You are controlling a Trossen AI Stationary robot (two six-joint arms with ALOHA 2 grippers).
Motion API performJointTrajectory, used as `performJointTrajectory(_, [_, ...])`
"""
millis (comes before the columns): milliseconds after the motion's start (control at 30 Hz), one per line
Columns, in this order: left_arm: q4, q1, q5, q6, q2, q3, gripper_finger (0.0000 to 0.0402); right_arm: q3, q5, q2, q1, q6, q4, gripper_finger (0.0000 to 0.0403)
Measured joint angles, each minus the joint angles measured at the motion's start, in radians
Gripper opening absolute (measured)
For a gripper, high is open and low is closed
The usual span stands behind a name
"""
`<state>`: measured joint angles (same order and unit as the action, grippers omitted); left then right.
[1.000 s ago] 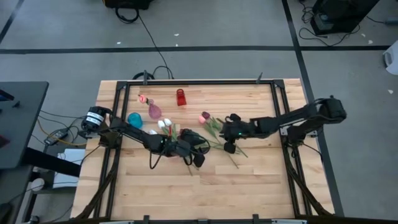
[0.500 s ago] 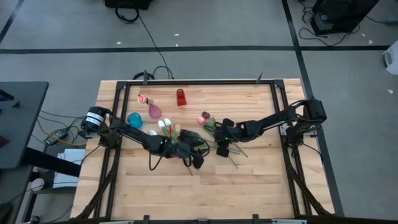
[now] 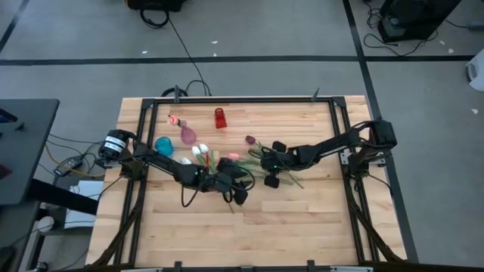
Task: Sort flowers into vase by color
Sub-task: Put the pink flower into the purple vase
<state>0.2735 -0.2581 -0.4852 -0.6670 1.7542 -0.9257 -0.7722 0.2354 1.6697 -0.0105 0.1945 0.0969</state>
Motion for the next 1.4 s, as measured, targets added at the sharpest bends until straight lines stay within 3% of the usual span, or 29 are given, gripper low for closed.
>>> performJointTrajectory(200, [0.016, 0.000, -0.002, -0.007, 0.000, 0.000, 0.0202, 0.023, 0.083, -0.189, 0.000, -0.041, 0.029, 0.0006])
performJointTrajectory(333, [0.056, 0.000, -0.023, -0.004, 0.006, 0.000, 0.0202, 0.081, 0.115, -0.346, -0.002, -0.054, -0.045, 0.0004])
performJointTrajectory(500, [0.229, 0.001, -0.030, 0.034, 0.067, 0.000, 0.0202, 0.202, 0.089, -0.498, -0.017, -0.060, -0.280, 0.0003])
performJointTrajectory(633, [0.413, 0.020, -0.029, 0.077, 0.135, 0.000, 0.0202, 0.300, 0.006, -0.533, -0.029, -0.059, -0.503, 0.0003])
performJointTrajectory(733, [0.442, 0.038, -0.021, 0.080, 0.167, -0.001, 0.0202, 0.327, -0.012, -0.531, -0.028, -0.056, -0.510, 0.0005])
performJointTrajectory(900, [0.361, 0.042, 0.031, 0.052, 0.172, 0.001, 0.0202, 0.303, -0.045, -0.488, -0.024, -0.031, -0.290, 0.0030])
performJointTrajectory(1400, [0.385, 0.027, 0.026, 0.089, 0.169, 0.000, 0.0202, 0.130, -0.083, -0.082, -0.011, -0.026, -0.163, 0.0115])
